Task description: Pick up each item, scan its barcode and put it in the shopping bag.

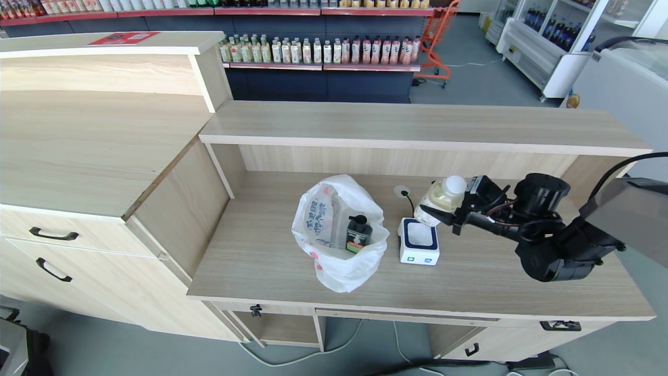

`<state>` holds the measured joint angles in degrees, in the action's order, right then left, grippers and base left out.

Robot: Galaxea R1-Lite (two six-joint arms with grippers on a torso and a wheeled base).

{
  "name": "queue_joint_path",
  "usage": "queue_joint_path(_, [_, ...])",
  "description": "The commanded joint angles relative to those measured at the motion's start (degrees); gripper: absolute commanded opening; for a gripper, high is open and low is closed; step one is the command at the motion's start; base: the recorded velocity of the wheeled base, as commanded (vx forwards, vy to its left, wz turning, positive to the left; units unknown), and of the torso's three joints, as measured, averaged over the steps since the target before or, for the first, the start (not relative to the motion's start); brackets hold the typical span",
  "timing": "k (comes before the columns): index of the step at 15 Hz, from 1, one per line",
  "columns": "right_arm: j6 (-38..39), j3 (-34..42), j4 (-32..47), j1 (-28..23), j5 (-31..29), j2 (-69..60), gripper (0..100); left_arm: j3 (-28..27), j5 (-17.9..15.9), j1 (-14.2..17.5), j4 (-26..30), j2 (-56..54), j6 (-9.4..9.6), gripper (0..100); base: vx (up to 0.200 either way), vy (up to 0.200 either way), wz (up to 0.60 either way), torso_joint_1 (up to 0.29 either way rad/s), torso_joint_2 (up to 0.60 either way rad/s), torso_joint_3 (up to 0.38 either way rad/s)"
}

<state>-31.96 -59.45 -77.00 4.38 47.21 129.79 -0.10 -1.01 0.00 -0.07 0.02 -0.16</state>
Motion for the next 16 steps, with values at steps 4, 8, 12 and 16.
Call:
queue_joint_path(4, [16.1,11.3,-7.6,-1.5,-5.9,-6.9,0,0.0,0.0,0.0,0.0,0.0,-0.02,100,0.000,0.000,0.00,0.000,0.00,0.000])
queue_joint_path(8, [16.2,11.6,-8.2,-3.1,-5.8,-6.7,0,0.0,0.0,0.0,0.0,0.0,-0.02,100,0.000,0.000,0.00,0.000,0.00,0.000])
queue_joint_path(12, [17.1,13.0,-8.3,-3.7,-5.8,-7.4,0,0.0,0.0,0.0,0.0,0.0,0.07,100,0.000,0.000,0.00,0.000,0.00,0.000])
queue_joint_path(16, [18.7,13.6,-8.2,-3.6,-5.8,-8.7,0,0.0,0.0,0.0,0.0,0.0,0.16,100,0.100,0.000,0.00,0.002,0.00,0.000])
